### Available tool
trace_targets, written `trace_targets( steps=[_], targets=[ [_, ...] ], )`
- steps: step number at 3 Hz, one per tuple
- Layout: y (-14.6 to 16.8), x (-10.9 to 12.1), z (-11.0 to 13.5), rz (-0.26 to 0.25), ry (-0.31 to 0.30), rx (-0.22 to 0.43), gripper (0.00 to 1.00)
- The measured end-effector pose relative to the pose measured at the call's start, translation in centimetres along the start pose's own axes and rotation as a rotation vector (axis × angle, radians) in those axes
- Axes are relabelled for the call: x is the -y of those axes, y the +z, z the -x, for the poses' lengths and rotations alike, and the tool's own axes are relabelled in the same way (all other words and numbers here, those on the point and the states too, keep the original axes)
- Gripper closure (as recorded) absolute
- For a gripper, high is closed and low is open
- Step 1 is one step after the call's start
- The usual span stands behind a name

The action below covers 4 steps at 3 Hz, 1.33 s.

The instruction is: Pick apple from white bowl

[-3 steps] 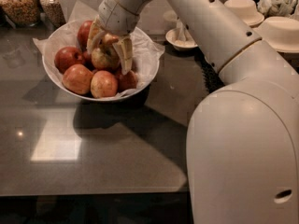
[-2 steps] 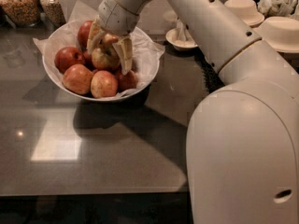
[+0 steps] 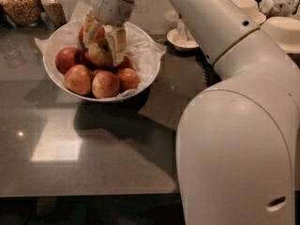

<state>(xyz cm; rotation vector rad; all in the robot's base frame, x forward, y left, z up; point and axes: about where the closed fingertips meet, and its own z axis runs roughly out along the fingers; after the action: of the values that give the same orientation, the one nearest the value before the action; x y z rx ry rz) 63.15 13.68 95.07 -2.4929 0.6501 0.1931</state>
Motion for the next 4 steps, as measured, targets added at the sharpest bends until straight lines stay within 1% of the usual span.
trace_targets(
  steps=[1,2,3,4],
  targets=[
    [-2.9,2.3,2.2,-0.003,0.004,-0.140,1.00],
    [-6.6,3.9,5.3,-0.025,-0.003,-0.290,1.00],
    [-7.3,4.4,5.5,-0.049,-0.011,-0.312,0.95],
    [-7.3,4.4,5.5,-0.049,-0.011,-0.312,1.00]
  ],
)
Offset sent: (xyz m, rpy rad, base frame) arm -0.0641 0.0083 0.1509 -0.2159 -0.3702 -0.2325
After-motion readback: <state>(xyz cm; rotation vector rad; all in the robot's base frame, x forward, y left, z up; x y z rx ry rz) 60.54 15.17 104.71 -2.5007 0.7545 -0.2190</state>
